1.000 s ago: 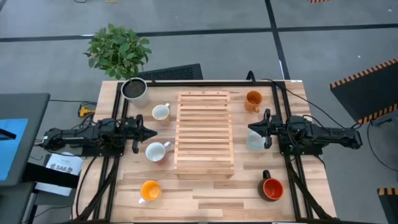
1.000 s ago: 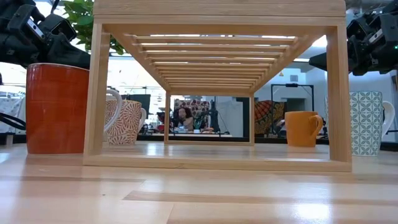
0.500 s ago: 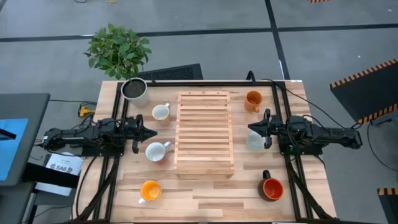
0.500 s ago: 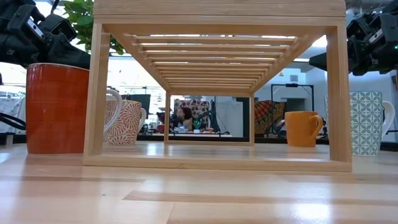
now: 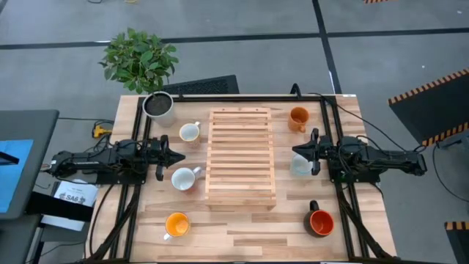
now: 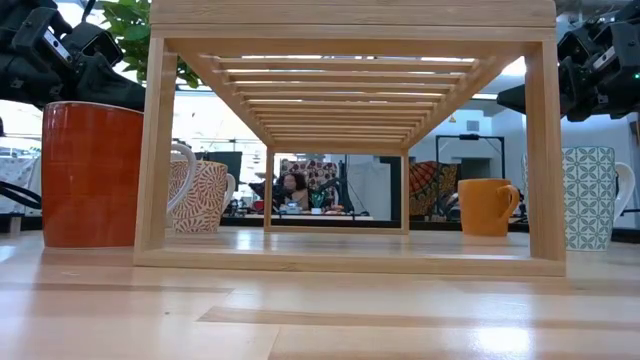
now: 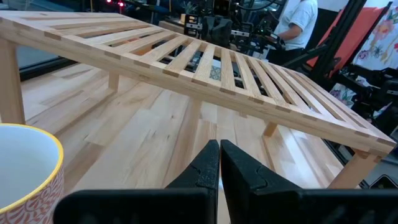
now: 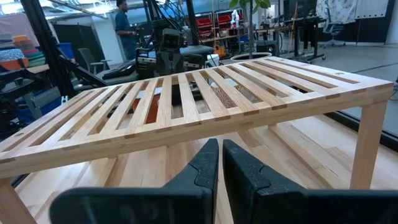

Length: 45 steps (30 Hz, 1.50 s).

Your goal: Place coffee mugs

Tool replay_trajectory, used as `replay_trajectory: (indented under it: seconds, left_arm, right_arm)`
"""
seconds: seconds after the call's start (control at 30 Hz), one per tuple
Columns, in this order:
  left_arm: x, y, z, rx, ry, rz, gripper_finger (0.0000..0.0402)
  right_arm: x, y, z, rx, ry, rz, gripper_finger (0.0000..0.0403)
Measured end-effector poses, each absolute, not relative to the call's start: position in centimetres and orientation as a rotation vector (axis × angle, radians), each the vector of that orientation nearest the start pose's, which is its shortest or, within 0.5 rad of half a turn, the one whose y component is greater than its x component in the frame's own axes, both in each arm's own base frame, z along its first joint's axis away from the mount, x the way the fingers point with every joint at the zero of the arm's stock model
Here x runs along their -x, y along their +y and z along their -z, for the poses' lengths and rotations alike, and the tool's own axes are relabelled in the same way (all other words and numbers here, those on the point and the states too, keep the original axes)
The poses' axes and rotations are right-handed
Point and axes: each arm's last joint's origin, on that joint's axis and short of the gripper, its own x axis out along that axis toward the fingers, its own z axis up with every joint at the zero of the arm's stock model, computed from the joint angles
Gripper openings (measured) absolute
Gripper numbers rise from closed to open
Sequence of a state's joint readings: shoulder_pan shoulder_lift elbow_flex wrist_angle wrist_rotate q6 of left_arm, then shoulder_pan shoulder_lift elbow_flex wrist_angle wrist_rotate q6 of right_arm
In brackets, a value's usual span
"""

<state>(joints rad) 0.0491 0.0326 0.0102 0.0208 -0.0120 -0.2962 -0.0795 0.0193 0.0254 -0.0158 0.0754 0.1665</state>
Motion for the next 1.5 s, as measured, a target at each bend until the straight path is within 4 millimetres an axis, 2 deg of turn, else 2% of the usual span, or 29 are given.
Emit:
replay_trajectory:
  seconds: [0.67,0.73,0.9,0.97,1.1,1.33,1.43,1.5]
  left_arm:
    - [-9.9,0.5,-16.6,0.296,-0.008,-0.061,0.0]
    - [-9.9,0.5,-16.7,0.296,-0.008,-0.061,0.0]
    - [-9.9,0.5,-16.7,0.296,-0.008,-0.061,0.0]
    - [-9.9,0.5,-16.6,0.296,-0.007,-0.061,0.0]
    - [-9.9,0.5,-16.6,0.296,-0.008,-0.061,0.0]
    - [-9.9,0.5,-16.7,0.296,-0.008,-0.061,0.0]
    - [-9.9,0.5,-16.6,0.296,-0.007,-0.061,0.0]
    - [-9.9,0.5,-16.7,0.296,-0.008,-0.06,0.0]
  right_arm:
    - [-9.7,-1.0,-17.1,-0.192,-0.032,0.153,0.0051]
    - [-9.7,-1.0,-18.0,-0.262,-0.132,0.141,0.0051]
    - [-8.4,-0.9,-21.8,-0.574,-0.559,0.005,0.0051]
    - [-7.7,-1.0,-22.8,-0.612,-0.692,-0.004,0.0051]
    - [-6.9,-1.3,-23.7,-0.617,-0.842,0.068,0.0051]
    - [-7.3,-2.3,-23.2,-0.887,-0.946,0.351,0.0051]
    - [-8.3,-2.7,-23.3,-0.933,-0.919,0.451,0.0051]
    - [-9.4,-3.0,-24.2,-0.91,-0.873,0.484,0.0051]
